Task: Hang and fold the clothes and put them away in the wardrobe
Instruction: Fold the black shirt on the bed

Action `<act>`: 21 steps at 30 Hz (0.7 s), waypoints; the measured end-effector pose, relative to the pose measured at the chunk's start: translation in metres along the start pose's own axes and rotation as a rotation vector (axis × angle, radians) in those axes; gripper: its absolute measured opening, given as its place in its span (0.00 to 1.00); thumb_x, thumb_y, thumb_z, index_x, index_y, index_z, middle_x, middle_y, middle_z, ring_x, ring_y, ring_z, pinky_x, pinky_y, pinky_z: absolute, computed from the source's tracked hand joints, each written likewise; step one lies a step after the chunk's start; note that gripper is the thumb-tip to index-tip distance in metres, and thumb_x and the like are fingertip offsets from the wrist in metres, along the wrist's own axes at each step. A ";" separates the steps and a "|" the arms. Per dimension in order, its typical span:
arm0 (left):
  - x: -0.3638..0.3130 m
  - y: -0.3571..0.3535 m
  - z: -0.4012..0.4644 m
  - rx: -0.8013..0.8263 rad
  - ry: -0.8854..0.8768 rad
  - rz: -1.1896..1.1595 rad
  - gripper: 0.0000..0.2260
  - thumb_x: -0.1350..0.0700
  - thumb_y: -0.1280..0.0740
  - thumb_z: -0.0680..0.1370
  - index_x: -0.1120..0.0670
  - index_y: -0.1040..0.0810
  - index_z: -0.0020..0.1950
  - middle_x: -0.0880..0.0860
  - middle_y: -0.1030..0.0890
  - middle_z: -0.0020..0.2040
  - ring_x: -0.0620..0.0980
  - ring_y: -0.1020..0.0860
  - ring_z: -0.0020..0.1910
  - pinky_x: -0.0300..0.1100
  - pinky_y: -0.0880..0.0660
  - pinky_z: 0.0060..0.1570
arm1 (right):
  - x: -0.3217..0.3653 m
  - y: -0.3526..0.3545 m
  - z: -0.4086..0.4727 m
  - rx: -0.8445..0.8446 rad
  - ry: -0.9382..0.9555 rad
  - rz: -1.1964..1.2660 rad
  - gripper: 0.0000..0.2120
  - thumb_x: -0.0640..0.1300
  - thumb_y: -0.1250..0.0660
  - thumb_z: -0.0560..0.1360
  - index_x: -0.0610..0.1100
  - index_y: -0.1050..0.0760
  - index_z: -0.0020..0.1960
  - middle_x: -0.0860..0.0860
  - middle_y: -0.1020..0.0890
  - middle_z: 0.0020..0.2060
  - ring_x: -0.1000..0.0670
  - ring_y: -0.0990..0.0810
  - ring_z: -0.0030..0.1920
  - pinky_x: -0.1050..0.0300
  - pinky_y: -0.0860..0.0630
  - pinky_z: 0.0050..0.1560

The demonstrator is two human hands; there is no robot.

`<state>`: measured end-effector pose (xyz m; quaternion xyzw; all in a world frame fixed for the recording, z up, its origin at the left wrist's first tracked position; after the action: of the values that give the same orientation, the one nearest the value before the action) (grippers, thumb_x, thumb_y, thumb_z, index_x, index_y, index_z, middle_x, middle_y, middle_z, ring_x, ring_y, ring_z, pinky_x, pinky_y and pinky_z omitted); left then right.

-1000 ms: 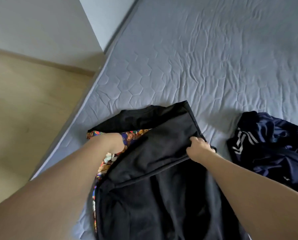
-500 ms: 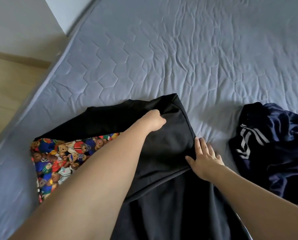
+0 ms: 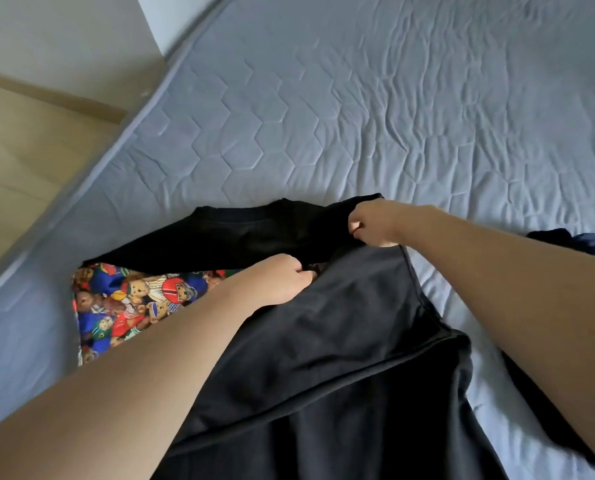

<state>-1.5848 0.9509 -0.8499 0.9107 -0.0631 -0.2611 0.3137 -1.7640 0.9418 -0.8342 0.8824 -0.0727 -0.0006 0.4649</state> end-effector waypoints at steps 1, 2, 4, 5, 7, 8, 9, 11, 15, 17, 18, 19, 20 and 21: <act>0.000 -0.001 -0.001 -0.026 -0.022 -0.001 0.17 0.46 0.42 0.80 0.56 0.30 0.38 0.51 0.26 0.35 0.49 0.28 0.34 0.42 0.35 0.32 | 0.000 0.003 0.001 -0.009 0.011 0.011 0.11 0.44 0.41 0.78 0.48 0.24 0.58 0.51 0.25 0.58 0.46 0.27 0.59 0.51 0.29 0.60; -0.002 -0.001 -0.002 -0.055 -0.042 0.027 0.15 0.48 0.43 0.81 0.55 0.32 0.39 0.51 0.27 0.37 0.48 0.29 0.34 0.42 0.37 0.31 | -0.002 0.007 0.000 -0.041 0.011 0.048 0.11 0.44 0.41 0.79 0.47 0.25 0.59 0.50 0.26 0.58 0.46 0.27 0.59 0.52 0.30 0.60; -0.002 -0.001 -0.007 -0.157 -0.060 0.078 0.11 0.52 0.45 0.83 0.56 0.34 0.44 0.50 0.29 0.44 0.48 0.29 0.39 0.42 0.36 0.34 | -0.007 0.013 -0.002 -0.118 -0.021 0.197 0.11 0.45 0.41 0.80 0.47 0.25 0.59 0.49 0.26 0.55 0.46 0.26 0.57 0.51 0.29 0.57; -0.001 0.002 -0.008 -0.243 -0.063 0.081 0.10 0.52 0.45 0.83 0.56 0.34 0.47 0.52 0.28 0.47 0.50 0.28 0.42 0.42 0.35 0.38 | -0.011 0.013 -0.004 -0.166 -0.052 0.258 0.10 0.46 0.42 0.80 0.49 0.26 0.59 0.49 0.26 0.55 0.45 0.26 0.57 0.51 0.28 0.55; 0.003 0.008 -0.013 -0.388 -0.041 0.037 0.13 0.46 0.48 0.83 0.55 0.35 0.51 0.53 0.26 0.49 0.54 0.26 0.46 0.46 0.33 0.40 | -0.019 0.011 -0.012 -0.266 -0.134 0.273 0.12 0.48 0.46 0.81 0.49 0.28 0.60 0.49 0.28 0.58 0.44 0.29 0.60 0.50 0.30 0.54; 0.005 0.011 -0.015 -0.416 -0.022 0.035 0.15 0.43 0.49 0.82 0.55 0.35 0.51 0.53 0.25 0.46 0.55 0.25 0.44 0.46 0.32 0.38 | -0.021 0.011 -0.018 -0.318 -0.176 0.258 0.13 0.49 0.47 0.82 0.47 0.30 0.62 0.49 0.29 0.60 0.44 0.31 0.62 0.48 0.31 0.56; 0.004 0.012 -0.016 -0.428 -0.030 0.084 0.17 0.41 0.50 0.82 0.54 0.36 0.51 0.53 0.24 0.43 0.55 0.25 0.41 0.46 0.32 0.36 | -0.023 0.012 -0.023 -0.363 -0.222 0.246 0.15 0.51 0.48 0.82 0.45 0.31 0.63 0.49 0.31 0.61 0.43 0.32 0.62 0.46 0.31 0.57; -0.006 0.018 -0.019 -0.499 -0.105 0.301 0.18 0.42 0.51 0.83 0.55 0.33 0.50 0.52 0.23 0.41 0.56 0.23 0.39 0.46 0.32 0.35 | -0.022 0.016 -0.034 -0.433 -0.284 0.197 0.20 0.55 0.49 0.82 0.43 0.33 0.64 0.48 0.32 0.61 0.43 0.32 0.62 0.44 0.30 0.57; -0.008 0.036 -0.018 -0.620 -0.124 0.561 0.19 0.46 0.54 0.84 0.56 0.29 0.52 0.52 0.24 0.36 0.56 0.21 0.38 0.46 0.33 0.32 | -0.012 0.021 -0.036 -0.499 -0.335 -0.046 0.19 0.53 0.51 0.82 0.42 0.34 0.66 0.47 0.32 0.63 0.42 0.32 0.62 0.46 0.32 0.56; 0.017 0.043 -0.018 -0.561 0.008 0.485 0.22 0.43 0.54 0.83 0.57 0.28 0.54 0.55 0.21 0.43 0.57 0.20 0.43 0.46 0.33 0.36 | -0.005 0.020 -0.034 -0.474 -0.370 -0.126 0.17 0.49 0.48 0.82 0.43 0.35 0.67 0.47 0.34 0.65 0.43 0.32 0.62 0.48 0.34 0.58; 0.032 0.043 -0.020 -0.519 0.058 0.387 0.23 0.41 0.53 0.82 0.57 0.28 0.56 0.55 0.20 0.47 0.57 0.21 0.46 0.46 0.32 0.38 | -0.004 0.019 -0.033 -0.447 -0.399 -0.169 0.17 0.46 0.45 0.81 0.43 0.36 0.68 0.46 0.36 0.66 0.43 0.33 0.62 0.48 0.35 0.59; 0.046 0.038 -0.025 -0.456 0.091 0.279 0.24 0.39 0.52 0.81 0.56 0.28 0.58 0.55 0.21 0.51 0.58 0.22 0.49 0.46 0.32 0.40 | -0.001 0.018 -0.035 -0.433 -0.414 -0.217 0.20 0.45 0.41 0.78 0.43 0.37 0.69 0.46 0.38 0.67 0.43 0.34 0.63 0.47 0.36 0.62; 0.060 0.029 -0.036 -0.388 0.100 0.234 0.24 0.37 0.50 0.80 0.55 0.30 0.60 0.54 0.21 0.53 0.58 0.22 0.51 0.46 0.32 0.41 | 0.010 0.016 -0.036 -0.439 -0.377 -0.244 0.23 0.44 0.40 0.76 0.43 0.39 0.70 0.45 0.40 0.68 0.42 0.36 0.64 0.47 0.39 0.65; 0.073 0.016 -0.049 -0.320 0.097 0.241 0.23 0.36 0.48 0.80 0.54 0.32 0.61 0.53 0.22 0.53 0.57 0.23 0.50 0.46 0.31 0.41 | 0.030 0.014 -0.036 -0.470 -0.273 -0.236 0.25 0.44 0.40 0.76 0.44 0.39 0.71 0.45 0.41 0.70 0.41 0.38 0.66 0.46 0.42 0.68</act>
<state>-1.4962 0.9438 -0.8398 0.8466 -0.1143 -0.1840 0.4861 -1.7340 0.9594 -0.8005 0.7445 -0.0296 -0.1903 0.6393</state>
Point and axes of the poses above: each hand's wrist, its own z-axis towards the middle knuckle, its own y-axis out of the back of the hand, x = y × z, the point moved 9 cm from there along z, towards the middle knuckle
